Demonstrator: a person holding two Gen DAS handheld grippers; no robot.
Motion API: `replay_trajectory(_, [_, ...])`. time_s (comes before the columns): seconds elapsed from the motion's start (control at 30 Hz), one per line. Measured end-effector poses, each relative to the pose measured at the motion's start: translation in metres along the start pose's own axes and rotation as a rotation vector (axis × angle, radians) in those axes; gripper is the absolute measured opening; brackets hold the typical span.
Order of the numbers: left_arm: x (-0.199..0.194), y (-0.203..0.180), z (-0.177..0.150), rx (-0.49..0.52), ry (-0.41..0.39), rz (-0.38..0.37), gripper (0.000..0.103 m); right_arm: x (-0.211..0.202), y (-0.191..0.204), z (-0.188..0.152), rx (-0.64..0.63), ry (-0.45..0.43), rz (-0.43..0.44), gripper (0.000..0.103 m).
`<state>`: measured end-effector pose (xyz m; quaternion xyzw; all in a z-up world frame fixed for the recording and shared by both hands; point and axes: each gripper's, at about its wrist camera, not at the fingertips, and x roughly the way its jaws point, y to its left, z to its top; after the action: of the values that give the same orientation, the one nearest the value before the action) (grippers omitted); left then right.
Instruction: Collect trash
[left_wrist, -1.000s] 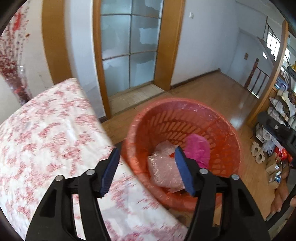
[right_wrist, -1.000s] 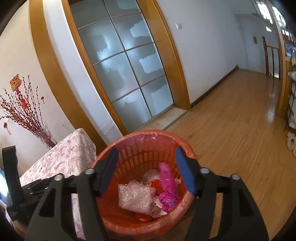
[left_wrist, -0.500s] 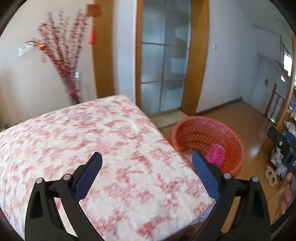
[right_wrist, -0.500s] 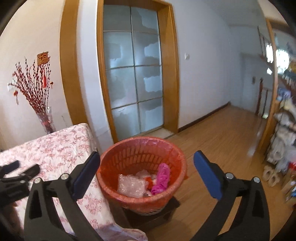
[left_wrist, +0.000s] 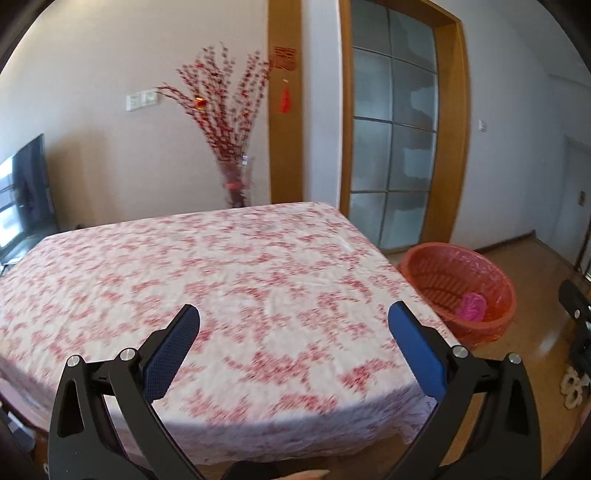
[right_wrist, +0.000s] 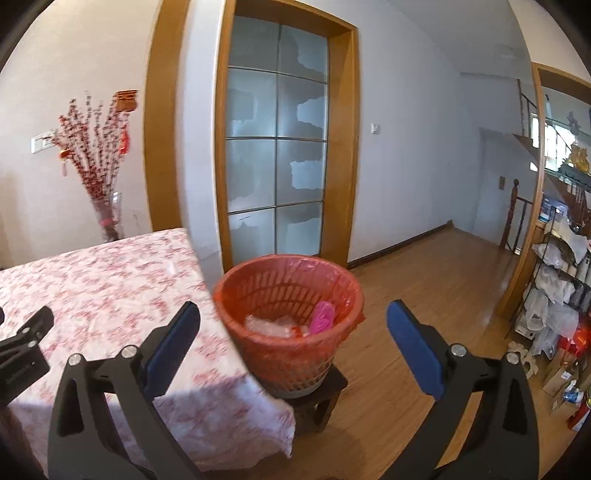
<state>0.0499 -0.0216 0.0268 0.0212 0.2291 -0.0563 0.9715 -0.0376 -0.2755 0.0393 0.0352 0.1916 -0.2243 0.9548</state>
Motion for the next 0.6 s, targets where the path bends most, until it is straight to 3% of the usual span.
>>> replay_trajectory(0.13, [-0.021,0.007,-0.010,-0.019,-0.018,0.074,0.100,-0.024,0.017,-0.013,-0.045,-0.016,0.030,0.099])
replay_trajectory(0.33, [-0.045,0.015,-0.026,-0.022,-0.046,0.097,0.100,-0.049,0.023,-0.024,-0.033,-0.026,0.059,0.099])
replay_trajectory(0.6, [-0.062,0.025,-0.040,-0.038,-0.048,0.094,0.100,-0.061,0.019,-0.031,-0.017,-0.008,0.034,0.099])
